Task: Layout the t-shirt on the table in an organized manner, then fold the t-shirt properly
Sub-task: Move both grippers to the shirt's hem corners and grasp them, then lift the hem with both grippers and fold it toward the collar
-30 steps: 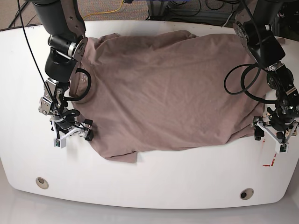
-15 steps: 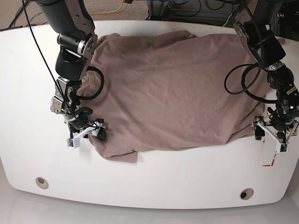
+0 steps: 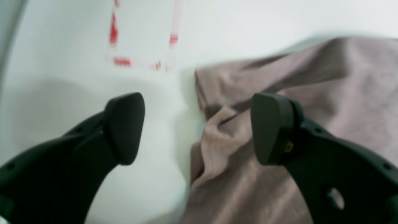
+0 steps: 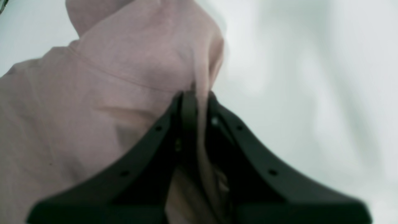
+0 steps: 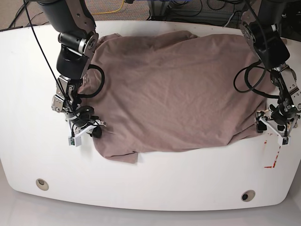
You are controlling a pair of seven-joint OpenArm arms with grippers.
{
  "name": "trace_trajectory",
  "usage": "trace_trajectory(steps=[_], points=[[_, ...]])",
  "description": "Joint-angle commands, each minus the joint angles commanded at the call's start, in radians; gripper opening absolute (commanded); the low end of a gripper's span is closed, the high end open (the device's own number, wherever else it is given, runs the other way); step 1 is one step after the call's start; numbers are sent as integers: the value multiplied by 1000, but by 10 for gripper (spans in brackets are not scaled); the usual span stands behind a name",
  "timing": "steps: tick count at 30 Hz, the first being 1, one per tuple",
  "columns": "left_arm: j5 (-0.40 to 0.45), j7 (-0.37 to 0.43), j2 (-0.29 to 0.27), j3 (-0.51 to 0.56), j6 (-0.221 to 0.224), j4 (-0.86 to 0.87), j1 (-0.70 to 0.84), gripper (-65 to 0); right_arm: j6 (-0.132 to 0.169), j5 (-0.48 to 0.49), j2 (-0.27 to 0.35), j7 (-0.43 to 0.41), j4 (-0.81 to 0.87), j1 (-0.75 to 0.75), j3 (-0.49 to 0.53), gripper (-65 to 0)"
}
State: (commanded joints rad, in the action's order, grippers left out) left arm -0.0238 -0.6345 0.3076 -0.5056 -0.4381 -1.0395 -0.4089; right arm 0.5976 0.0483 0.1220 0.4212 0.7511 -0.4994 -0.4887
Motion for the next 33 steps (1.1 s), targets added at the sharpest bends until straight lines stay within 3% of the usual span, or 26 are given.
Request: trace_trajectory(steps=[9, 24, 29, 33], points=[[-5, 110, 21, 2, 2, 285, -107, -142, 0, 0, -2, 6, 0, 3, 0, -628], [-6, 114, -8, 3, 2, 379, -163, -149, 2, 6, -2, 6, 2, 15, 0, -628], [-6, 114, -11, 6, 2, 381, -163, -276, 2, 8, -2, 5, 32, 26, 0, -628], [-6, 114, -37, 6, 3, 381, -163, -485, 2, 8, -6, 6, 80, 52, 0, -628]])
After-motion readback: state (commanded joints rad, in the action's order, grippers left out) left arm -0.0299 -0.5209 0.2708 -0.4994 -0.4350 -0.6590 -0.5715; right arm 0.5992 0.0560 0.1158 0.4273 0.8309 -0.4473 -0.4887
